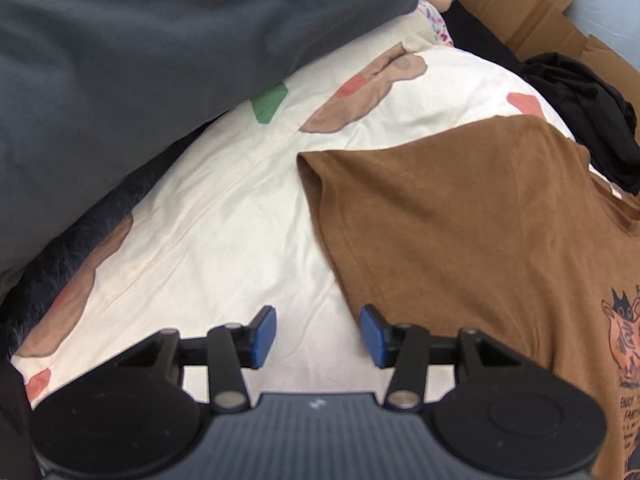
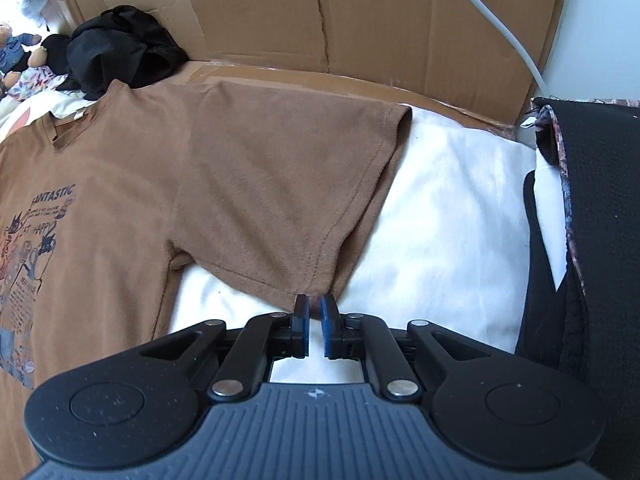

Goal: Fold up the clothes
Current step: 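Close both tools on the shirt hem edge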

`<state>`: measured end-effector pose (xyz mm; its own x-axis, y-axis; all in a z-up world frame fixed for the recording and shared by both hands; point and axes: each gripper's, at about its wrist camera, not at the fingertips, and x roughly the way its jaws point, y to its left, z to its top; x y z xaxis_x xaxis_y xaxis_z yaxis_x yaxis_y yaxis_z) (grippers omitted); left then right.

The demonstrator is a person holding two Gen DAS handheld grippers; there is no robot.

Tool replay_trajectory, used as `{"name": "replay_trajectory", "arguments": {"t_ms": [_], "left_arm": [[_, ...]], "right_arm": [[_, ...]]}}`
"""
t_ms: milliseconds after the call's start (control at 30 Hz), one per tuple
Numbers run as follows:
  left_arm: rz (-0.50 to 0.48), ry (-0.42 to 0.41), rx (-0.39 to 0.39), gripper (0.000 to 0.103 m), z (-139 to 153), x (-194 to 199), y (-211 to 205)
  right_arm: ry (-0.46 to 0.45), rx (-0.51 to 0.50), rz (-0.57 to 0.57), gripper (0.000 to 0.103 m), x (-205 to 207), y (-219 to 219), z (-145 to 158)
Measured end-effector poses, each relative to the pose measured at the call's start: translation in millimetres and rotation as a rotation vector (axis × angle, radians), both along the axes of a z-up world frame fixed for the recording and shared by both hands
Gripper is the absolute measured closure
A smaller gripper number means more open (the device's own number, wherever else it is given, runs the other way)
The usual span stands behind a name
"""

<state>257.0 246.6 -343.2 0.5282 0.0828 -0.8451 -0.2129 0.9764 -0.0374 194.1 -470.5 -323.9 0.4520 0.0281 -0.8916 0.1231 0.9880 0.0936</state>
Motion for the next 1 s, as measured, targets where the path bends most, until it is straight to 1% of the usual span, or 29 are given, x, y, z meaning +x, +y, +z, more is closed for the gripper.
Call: {"name": "replay_trajectory", "arguments": {"t_ms": [200,400,567,800,833,867,900,933,1000], "left_arm": [[-0.051,-0.007,-0.031,0.053,-7,-4,-1],[-0.103,-0.042,-0.024,0.053,-5,-17,-1],[-0.202,-0.068,-0.034,0.053,-5,-30,-8],[-0.246,-0.048,0.027,0.053,-14,-15,-27],[-0.259,-0.051,0.048,0.056,-14,-12,-31],[-0.265,-0.053,0.048,0.061,-14,-13,-31],[-0.281,-0.057,0.043,0.085,-13,-13,-32],[-0.298,-0.062,0.039,0.098,-13,-14,-32],[-0.345,-0.068,0.060,0.099,-9,-18,-34]], "right_arm": [[-0.001,-0.003,-0.014,0.095,-5,-3,1],[-0.012,0.000,-0.028,0.094,-5,-3,4],[-0.007,0.002,-0.025,0.094,-4,-4,2],[0.003,-0.002,-0.023,0.094,-6,-4,0],[0.006,-0.004,-0.024,0.094,-7,-4,0],[0.007,-0.004,-0.026,0.094,-8,-4,-1],[0.008,-0.003,-0.026,0.094,-8,-4,-1],[0.009,-0.003,-0.025,0.094,-8,-4,-2],[0.010,-0.003,-0.024,0.094,-9,-5,-3]]}}
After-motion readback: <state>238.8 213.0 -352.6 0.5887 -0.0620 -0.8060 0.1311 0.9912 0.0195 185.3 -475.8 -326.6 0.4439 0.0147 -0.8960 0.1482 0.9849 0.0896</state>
